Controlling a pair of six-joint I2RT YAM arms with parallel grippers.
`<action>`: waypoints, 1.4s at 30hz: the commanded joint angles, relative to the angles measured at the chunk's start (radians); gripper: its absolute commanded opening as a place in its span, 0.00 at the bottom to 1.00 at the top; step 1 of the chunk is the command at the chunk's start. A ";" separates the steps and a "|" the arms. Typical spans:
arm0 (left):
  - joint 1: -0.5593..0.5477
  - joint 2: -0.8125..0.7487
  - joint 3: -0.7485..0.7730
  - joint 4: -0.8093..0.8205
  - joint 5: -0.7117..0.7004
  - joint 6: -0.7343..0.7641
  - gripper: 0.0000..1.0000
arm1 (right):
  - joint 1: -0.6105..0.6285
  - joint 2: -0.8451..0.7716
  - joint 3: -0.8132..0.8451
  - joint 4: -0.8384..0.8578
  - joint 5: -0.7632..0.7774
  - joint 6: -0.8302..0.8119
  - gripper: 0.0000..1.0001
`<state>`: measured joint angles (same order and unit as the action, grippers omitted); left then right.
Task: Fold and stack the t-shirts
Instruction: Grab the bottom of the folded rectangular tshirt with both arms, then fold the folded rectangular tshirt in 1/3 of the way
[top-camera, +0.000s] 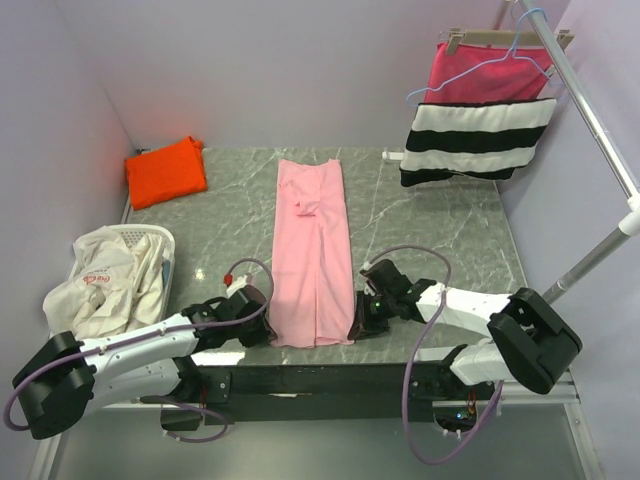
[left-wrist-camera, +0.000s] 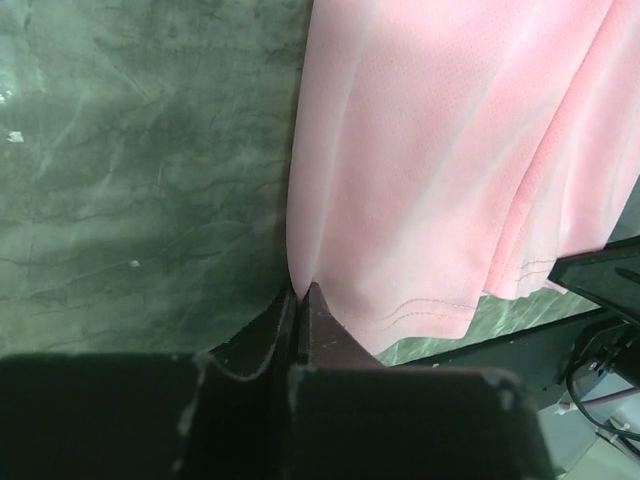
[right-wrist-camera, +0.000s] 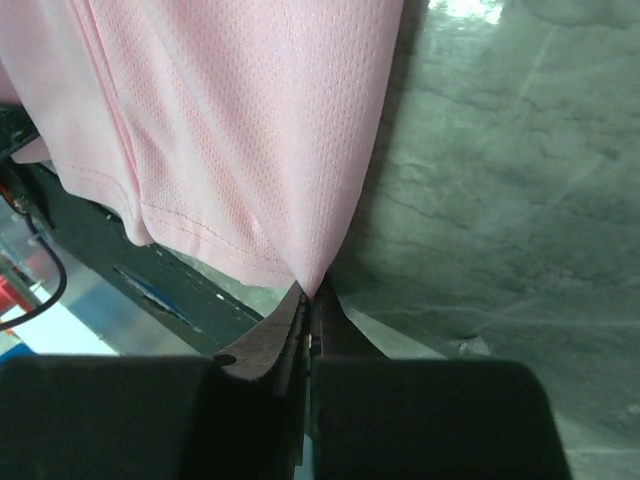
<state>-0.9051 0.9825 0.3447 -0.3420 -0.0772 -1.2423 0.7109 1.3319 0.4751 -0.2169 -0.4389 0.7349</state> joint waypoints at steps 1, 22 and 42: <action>-0.005 0.005 0.051 -0.064 -0.074 0.020 0.01 | 0.007 -0.072 0.019 -0.048 0.084 -0.023 0.00; 0.125 0.255 0.442 -0.048 -0.289 0.300 0.01 | -0.172 0.110 0.454 -0.148 0.112 -0.242 0.00; 0.440 0.749 0.764 0.201 -0.148 0.569 0.23 | -0.343 0.575 0.864 -0.141 0.075 -0.335 0.29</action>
<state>-0.4957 1.7092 1.0489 -0.2028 -0.2359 -0.7212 0.3916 1.8988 1.2610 -0.3737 -0.4072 0.4278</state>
